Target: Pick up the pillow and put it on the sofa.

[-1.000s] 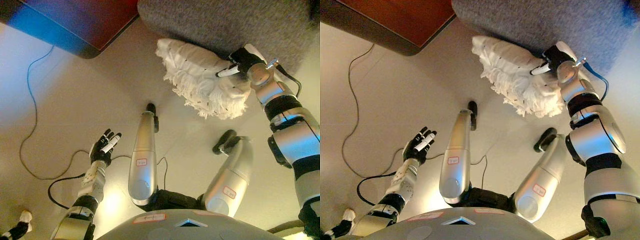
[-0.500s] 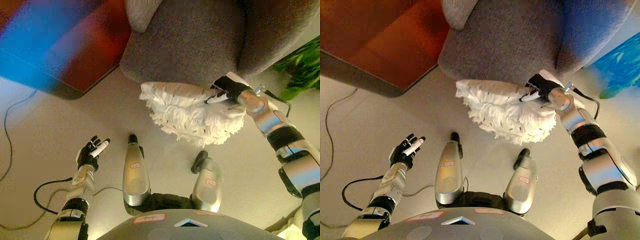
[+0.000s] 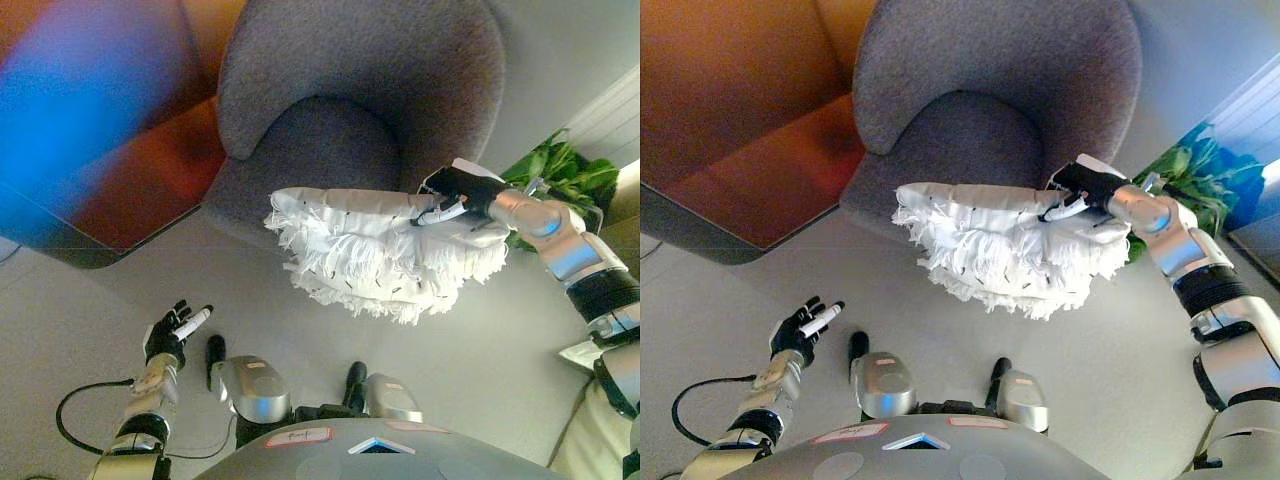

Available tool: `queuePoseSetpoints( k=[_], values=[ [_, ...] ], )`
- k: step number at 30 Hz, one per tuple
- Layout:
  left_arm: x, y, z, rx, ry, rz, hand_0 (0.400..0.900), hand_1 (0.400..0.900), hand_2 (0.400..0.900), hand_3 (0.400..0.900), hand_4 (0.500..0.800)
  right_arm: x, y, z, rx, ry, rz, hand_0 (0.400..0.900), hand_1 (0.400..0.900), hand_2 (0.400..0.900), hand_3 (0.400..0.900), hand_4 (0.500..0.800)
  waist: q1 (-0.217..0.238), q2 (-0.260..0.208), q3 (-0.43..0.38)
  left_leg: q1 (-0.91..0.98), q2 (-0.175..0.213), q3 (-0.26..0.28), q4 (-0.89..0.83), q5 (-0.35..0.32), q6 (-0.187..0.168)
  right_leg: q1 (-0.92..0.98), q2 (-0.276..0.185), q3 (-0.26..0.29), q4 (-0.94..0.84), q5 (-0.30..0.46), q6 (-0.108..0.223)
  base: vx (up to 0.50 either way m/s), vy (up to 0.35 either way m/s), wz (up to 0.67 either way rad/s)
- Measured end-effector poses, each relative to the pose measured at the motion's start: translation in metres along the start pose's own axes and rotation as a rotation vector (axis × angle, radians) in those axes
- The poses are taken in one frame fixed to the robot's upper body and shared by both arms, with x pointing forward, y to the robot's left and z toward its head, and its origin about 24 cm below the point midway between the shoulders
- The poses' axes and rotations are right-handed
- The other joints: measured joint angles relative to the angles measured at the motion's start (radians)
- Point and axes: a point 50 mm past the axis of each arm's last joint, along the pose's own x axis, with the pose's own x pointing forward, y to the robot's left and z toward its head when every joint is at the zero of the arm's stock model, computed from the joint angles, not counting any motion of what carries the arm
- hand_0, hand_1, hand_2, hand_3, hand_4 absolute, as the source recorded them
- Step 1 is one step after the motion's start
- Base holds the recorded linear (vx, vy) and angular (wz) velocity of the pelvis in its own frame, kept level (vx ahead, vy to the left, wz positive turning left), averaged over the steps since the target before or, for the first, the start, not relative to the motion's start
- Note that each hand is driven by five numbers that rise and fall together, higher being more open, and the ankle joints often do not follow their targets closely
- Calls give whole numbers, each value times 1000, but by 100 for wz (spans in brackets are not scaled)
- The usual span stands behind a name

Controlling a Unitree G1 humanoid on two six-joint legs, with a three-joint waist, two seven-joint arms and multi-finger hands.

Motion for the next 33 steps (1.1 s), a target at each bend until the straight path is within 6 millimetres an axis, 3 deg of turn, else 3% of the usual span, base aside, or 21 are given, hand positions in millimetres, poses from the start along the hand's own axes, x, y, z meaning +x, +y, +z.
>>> queuePoseSetpoints(
  k=[1,3,4,5,7,9,12,15,16,18,22,25,27,31,33],
  values=[
    [-3,2,-11,10,34,1,900,900,900,900,800,-1,-2,0,-3,3,3,400,400,400,400,500,6,-11,-17,-6,-29,-22,14,-1,-19,10,-8,10,-15,7,-10,289,-104,17],
    [-6,4,-20,15,68,-1,900,900,900,900,800,-9,-12,-7,-3,27,-9,400,400,400,400,500,-5,-20,-31,-36,-88,25,34,-58,-74,39,-10,-5,-56,19,-19,355,-49,21],
    [-6,3,-20,16,69,-5,900,900,900,900,800,-14,-19,-13,-15,55,-12,400,400,400,400,500,-1,-26,-36,-43,-129,41,29,-105,-79,43,-15,-10,-72,25,-17,383,11,7],
    [-7,3,-22,19,74,-7,900,900,900,900,800,-19,-26,-16,-22,76,-21,400,400,400,400,500,0,-22,-45,-37,-173,59,-6,-151,-64,41,-14,-19,-85,32,-13,433,50,-5],
    [-8,5,-25,28,82,1,900,900,900,900,800,-19,-33,-19,-5,94,-33,400,400,400,400,500,7,-21,-52,-14,-211,46,-60,-200,-10,31,-6,-15,-109,44,-7,460,99,-15],
    [-7,6,-23,33,79,3,900,900,900,900,800,-18,-33,-21,11,102,-25,400,400,400,400,500,53,-21,-49,-33,-221,56,-2,-232,-10,61,-3,-13,-151,57,-10,437,167,-16],
    [-3,1,-15,62,61,-11,900,900,900,900,800,-16,-36,-21,25,104,-6,400,400,400,400,500,80,-3,-44,-64,-224,73,98,-291,11,98,-10,-19,-177,73,5,397,229,-10],
    [-1,-3,-11,63,52,-21,900,900,900,900,800,-14,-39,-19,32,101,-10,400,400,400,400,500,83,-1,-46,-75,-270,68,137,-336,38,91,-50,-13,-141,49,25,427,238,-6],
    [-1,-5,-14,65,67,-24,900,900,900,900,800,-13,-37,-19,37,101,-7,400,400,400,400,500,80,-6,-46,-58,-315,86,124,-354,75,96,-80,-15,-124,55,50,426,245,-6],
    [-1,-9,-15,76,70,-38,900,900,900,900,800,-11,-35,-13,29,79,-1,400,400,400,400,500,78,11,-51,-23,-335,99,74,-343,107,-1,-116,-39,45,66,42,425,166,0],
    [1,0,-4,94,41,-23,900,900,900,900,800,-9,-31,-10,23,67,47,400,400,400,400,500,53,5,-54,63,-341,120,-20,-308,134,-82,-116,41,251,94,45,357,-25,19],
    [3,8,4,102,18,-6,900,900,900,900,800,-9,-37,-4,24,49,53,400,400,400,400,500,38,-10,-64,93,-335,110,-91,-281,132,-60,-72,-39,90,85,39,255,-212,36],
    [2,11,2,108,24,3,900,900,900,900,800,-9,-41,0,21,27,47,400,400,400,400,500,21,-35,-69,83,-353,71,-99,-279,123,-17,-39,-66,-81,134,39,210,-260,70],
    [1,2,-2,109,36,-20,900,900,900,900,800,-11,-42,-7,70,41,76,400,400,400,400,500,-8,-36,-69,55,-345,-16,-99,-268,92,35,3,-47,-134,131,24,210,-217,60],
    [0,2,-6,123,47,-20,900,900,900,900,800,-14,-49,-14,110,71,80,400,400,400,400,500,1,-56,-65,55,-341,-40,-108,-257,76,72,16,-49,-185,127,17,192,-123,21]
  ],
)
